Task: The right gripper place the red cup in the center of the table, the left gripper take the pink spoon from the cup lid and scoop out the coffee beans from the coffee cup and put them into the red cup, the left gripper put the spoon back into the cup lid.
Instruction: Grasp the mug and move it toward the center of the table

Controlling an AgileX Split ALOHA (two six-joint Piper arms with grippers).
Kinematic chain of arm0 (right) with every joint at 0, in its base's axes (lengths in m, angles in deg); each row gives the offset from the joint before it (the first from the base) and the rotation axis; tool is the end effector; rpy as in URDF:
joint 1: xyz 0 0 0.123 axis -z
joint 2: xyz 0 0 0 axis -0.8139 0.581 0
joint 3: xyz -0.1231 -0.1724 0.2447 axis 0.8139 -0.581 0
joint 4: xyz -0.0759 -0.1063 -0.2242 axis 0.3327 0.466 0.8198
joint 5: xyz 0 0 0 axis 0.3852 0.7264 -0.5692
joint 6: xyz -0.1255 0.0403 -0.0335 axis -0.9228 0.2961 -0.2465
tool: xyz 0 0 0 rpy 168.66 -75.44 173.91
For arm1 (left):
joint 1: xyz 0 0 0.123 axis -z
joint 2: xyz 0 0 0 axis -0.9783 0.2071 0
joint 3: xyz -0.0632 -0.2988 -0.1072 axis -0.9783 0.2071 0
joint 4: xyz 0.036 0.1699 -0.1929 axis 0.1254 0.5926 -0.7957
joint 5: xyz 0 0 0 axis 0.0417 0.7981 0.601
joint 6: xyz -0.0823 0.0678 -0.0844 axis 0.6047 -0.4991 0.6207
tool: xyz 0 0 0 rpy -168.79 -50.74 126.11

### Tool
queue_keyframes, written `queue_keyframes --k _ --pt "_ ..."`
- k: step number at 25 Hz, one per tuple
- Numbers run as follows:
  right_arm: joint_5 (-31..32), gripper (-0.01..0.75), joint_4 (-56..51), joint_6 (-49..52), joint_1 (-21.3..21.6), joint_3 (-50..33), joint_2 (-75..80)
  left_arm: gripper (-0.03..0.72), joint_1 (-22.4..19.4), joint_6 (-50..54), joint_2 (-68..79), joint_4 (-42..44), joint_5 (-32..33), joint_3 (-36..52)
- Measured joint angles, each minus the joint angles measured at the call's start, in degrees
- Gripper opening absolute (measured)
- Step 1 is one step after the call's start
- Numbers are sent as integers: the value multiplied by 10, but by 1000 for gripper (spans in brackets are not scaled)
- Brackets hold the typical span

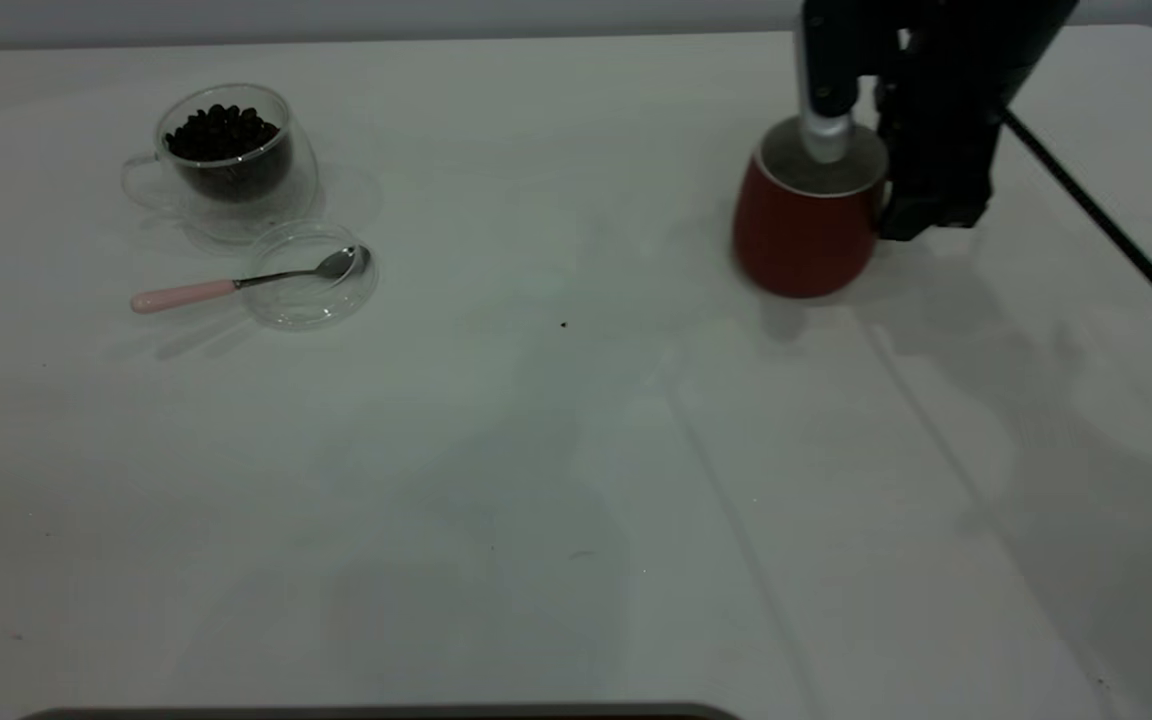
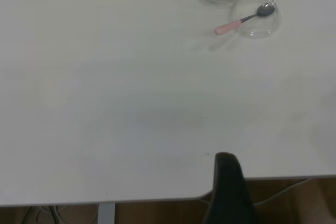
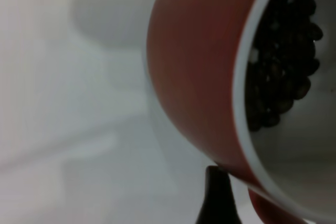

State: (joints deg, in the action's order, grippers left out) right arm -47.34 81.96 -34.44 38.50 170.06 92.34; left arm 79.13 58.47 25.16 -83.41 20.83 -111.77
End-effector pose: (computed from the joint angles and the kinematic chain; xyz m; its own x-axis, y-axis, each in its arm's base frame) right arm 0.4756 0.1378 0.0232 -0.0158 -0.9917 -0.1275 -0.9345 0.0600 -0.3510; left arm -0.0032 -0.0013 0.2469 -0.5206 0.0163 -0.8537 0.0298 0.9996 0.0009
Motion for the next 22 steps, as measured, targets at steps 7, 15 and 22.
queue_keyframes --k 7,15,22 --pt "-7 590 -18 68 -65 0 0 558 0 0 0 0 0 0" --pt "-96 590 -166 115 -136 0 10 558 0 0 0 0 0 0" --pt "-162 590 -309 118 -159 0 29 558 0 1 0 0 0 0"
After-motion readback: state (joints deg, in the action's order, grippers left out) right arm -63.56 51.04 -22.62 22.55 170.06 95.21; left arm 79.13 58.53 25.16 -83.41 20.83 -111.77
